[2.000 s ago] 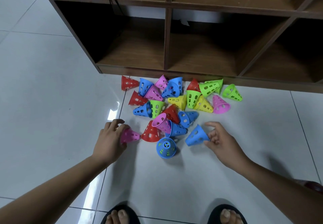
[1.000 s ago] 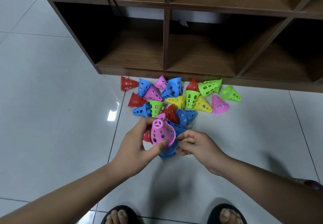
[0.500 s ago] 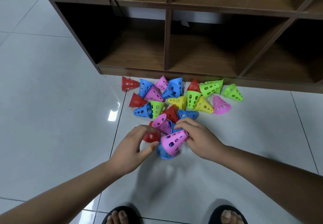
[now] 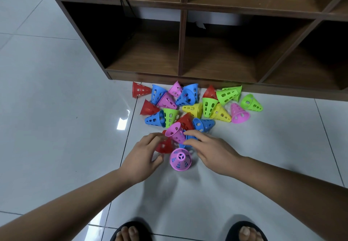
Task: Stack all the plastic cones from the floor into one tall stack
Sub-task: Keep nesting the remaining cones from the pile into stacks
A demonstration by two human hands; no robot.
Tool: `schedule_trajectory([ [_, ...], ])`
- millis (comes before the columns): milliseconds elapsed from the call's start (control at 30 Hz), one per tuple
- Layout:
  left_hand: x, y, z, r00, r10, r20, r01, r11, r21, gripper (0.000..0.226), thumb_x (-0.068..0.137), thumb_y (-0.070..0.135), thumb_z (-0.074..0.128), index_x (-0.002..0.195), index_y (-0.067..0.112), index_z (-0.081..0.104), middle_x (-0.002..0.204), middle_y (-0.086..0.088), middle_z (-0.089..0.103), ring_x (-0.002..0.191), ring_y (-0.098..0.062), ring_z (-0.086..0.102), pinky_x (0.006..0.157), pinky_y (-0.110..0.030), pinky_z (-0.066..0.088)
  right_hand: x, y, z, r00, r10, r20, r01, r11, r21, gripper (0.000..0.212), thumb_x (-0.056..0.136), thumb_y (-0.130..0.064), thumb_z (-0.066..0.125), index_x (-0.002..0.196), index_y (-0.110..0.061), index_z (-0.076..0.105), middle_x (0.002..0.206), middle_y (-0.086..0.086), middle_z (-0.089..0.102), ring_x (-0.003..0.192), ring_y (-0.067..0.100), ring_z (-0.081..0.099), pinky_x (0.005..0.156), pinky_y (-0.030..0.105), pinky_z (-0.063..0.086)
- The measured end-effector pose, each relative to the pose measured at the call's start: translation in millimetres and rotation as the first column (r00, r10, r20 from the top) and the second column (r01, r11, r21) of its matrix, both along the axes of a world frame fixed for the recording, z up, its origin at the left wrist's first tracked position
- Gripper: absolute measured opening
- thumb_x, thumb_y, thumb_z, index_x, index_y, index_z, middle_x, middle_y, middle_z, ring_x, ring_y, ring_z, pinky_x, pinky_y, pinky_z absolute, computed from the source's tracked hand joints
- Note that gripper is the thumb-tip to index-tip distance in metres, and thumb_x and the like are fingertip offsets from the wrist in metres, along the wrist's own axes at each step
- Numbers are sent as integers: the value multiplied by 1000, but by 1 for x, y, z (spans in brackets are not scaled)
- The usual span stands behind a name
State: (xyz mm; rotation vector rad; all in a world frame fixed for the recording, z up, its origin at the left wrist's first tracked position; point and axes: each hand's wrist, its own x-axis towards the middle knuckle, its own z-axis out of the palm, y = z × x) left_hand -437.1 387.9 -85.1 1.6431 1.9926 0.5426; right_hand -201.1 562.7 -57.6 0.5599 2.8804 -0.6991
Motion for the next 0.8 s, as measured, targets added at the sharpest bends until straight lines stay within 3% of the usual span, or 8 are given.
schedule_trajectory([
  [167,-2,-7,-12,999,-30,-13,29,997,-66,50,102,44,60,149,30,51,152,10,47,130,-14,54,108,-32,51,2,6,-12,991,90,96,-98,992,77,61,91,-3,60,145,-28,51,163,-6,31,136,29,51,96,43,57],
  [300,2,-16,-17,999,43,33,-41,996,-75,42,101,56,62,132,28,57,135,13,50,104,-11,59,88,-26,52,8,8,-17,991,98,93,-112,979,168,72,74,7,67,138,-25,55,139,1,46,113,29,58,77,42,57],
  [400,-1,-19,-20,997,70,-17,-71,994,-81,38,98,51,69,123,27,54,123,10,51,90,-15,57,74,-28,50,12,9,-20,989,70,132,-103,959,264,75,63,12,71,131,-18,60,124,5,50,97,28,60,64,34,43],
  [533,-1,-19,-19,989,129,-70,-138,980,-145,40,91,51,71,113,29,47,109,7,56,80,-21,60,67,-37,55,16,12,-19,983,44,180,-111,919,379,52,54,11,76,98,-13,65,110,7,53,85,27,62,59,33,28],
  [600,1,-17,-18,985,154,-74,-165,970,-180,46,89,49,75,116,29,44,108,4,62,81,-23,61,68,-38,56,18,15,-16,986,25,166,-90,916,391,45,49,12,76,85,-13,63,101,7,55,76,27,60,57,32,25],
  [700,1,-17,-17,986,152,-69,-164,959,-231,59,86,45,79,132,29,45,119,3,66,92,-21,61,76,-33,56,24,17,-17,991,-1,134,-48,932,361,41,52,11,76,83,-14,64,98,5,54,76,25,59,56,30,27],
  [800,-4,-16,-16,986,151,-73,-164,957,-240,68,81,40,83,137,31,46,125,3,64,99,-20,61,79,-31,55,32,17,-21,995,-82,56,65,964,257,24,80,-1,74,97,-17,66,105,-2,49,89,19,60,60,31,46],
])
